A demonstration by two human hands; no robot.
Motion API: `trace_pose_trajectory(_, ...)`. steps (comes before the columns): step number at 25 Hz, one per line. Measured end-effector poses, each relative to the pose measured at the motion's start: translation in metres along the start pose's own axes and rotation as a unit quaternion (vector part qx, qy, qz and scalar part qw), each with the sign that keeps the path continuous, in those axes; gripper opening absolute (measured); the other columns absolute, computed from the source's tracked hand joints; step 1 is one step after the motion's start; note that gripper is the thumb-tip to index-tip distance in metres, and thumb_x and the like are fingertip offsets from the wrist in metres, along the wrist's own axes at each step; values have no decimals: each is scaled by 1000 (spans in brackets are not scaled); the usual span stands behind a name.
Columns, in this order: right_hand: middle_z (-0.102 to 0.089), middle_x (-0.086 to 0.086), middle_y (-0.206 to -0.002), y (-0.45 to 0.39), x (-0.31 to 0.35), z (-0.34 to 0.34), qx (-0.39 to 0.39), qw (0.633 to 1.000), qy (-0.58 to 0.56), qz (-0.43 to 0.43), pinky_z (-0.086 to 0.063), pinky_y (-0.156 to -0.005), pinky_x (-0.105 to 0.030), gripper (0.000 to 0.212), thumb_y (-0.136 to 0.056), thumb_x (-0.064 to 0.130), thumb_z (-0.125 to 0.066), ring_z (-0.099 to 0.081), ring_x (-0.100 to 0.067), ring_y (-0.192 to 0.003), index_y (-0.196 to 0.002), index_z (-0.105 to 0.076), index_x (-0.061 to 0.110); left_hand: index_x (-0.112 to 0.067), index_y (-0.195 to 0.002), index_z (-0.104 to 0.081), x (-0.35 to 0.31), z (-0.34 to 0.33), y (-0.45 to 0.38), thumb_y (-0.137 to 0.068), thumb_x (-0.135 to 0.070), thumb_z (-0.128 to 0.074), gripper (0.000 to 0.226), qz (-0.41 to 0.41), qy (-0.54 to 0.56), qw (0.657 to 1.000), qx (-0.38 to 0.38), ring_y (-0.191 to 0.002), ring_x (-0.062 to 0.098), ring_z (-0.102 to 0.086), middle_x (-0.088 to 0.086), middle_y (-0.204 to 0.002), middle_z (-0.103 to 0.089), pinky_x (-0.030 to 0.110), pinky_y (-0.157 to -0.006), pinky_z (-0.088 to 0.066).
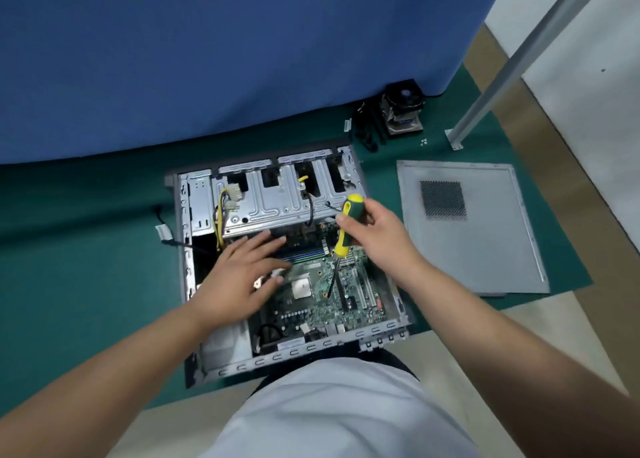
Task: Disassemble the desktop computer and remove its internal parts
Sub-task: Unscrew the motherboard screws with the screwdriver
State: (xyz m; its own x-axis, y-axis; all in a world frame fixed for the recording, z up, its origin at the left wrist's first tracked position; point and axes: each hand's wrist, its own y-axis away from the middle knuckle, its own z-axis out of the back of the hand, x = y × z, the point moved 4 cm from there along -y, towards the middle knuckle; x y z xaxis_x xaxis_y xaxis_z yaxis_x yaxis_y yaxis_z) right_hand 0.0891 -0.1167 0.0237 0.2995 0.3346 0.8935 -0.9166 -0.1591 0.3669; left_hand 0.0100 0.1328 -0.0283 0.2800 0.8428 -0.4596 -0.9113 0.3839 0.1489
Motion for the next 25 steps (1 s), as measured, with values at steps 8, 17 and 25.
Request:
trace_pose_trajectory(8, -74, 8, -98, 24, -27, -18, 14, 999, -50, -16, -57, -96, -50, 9, -93, 36, -72, -72, -18, -101, -99, -69, 31, -46, -96, -75, -16, -20, 52, -95, -76, -34, 50, 4, -25, 995, 94, -133, -14, -37, -38, -86, -64, 49, -125, 10)
trace_pose_trajectory(17, -73, 9, -100, 32, -30, -36, -18, 997, -72, -26, -60, -92, -46, 14, -83, 47, -73, -73, -20, -101, -95, -71, 38, -38, -91, -75, -10, -19, 68, -97, -64, -54, 34, -98, 73, 991, 54, -123, -7, -56, -26, -88, -72, 59, -125, 8)
trace_pose_trajectory(25, -73, -1, -110, 56, -26, -37, -84, 992, -83, -35, -60, -91, -40, 16, -95, 32, -71, -74, -18, -101, -109, -64, 29, -15, -96, -69, 10, 9, 58, -104, -32, -56, 23, -221, 16, 975, -23, -89, 18, -61, -2, -89, -64, 53, -107, -47)
